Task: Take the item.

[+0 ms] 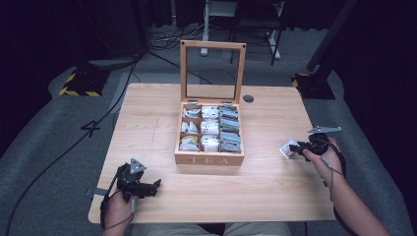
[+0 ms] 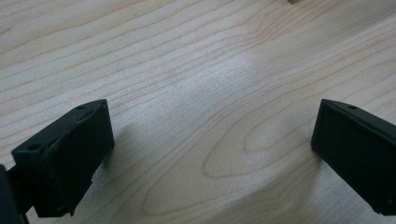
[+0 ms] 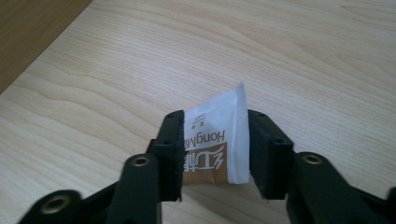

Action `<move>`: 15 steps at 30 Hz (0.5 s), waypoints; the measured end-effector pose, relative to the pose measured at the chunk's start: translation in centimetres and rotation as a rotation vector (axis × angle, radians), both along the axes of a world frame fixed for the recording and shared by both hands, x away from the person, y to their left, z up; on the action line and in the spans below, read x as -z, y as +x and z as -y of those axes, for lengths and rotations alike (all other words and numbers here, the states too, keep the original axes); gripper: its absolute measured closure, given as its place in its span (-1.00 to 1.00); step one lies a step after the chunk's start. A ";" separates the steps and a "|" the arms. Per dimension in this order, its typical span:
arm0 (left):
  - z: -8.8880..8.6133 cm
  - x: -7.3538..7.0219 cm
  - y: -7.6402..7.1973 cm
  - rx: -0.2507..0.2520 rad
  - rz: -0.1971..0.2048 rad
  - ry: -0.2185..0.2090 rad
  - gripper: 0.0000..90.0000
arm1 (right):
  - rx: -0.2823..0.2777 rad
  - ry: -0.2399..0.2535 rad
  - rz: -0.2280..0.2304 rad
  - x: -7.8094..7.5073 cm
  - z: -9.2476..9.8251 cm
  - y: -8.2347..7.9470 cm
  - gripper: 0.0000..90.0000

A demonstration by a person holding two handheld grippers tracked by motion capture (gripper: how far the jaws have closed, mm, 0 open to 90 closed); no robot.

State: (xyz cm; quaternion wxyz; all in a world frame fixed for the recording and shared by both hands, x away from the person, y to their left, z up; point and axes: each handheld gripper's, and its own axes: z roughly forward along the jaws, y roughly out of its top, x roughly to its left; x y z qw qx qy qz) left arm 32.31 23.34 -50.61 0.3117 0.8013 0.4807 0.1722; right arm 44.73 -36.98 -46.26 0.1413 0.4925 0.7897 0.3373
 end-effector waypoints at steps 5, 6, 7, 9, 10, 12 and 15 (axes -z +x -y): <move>0.0 0.0 0.0 0.000 -0.001 0.002 -1.00 | 0.014 -0.009 0.034 0.2 0.6 0.1 0.18; 0.0 0.0 0.0 -0.001 0.000 0.003 -1.00 | 0.014 -0.005 0.035 0.1 0.7 0.1 0.18; 0.0 0.0 0.0 -0.001 -0.001 0.001 -1.00 | 0.015 -0.003 0.038 0.1 0.7 0.0 0.18; 0.0 0.0 0.0 -0.001 -0.002 0.001 -1.00 | 0.016 -0.002 0.047 -0.2 0.7 -0.1 0.17; 0.0 0.0 0.0 -0.001 -0.002 0.000 -1.00 | 0.017 0.000 0.052 -0.3 0.7 -0.1 0.17; 0.0 0.0 0.0 -0.001 -0.001 0.003 -1.00 | 0.011 0.001 0.061 -0.7 0.7 -0.2 0.16; 0.0 0.0 0.0 -0.001 0.000 0.004 -1.00 | 0.002 0.012 0.070 -1.2 0.5 -0.5 0.16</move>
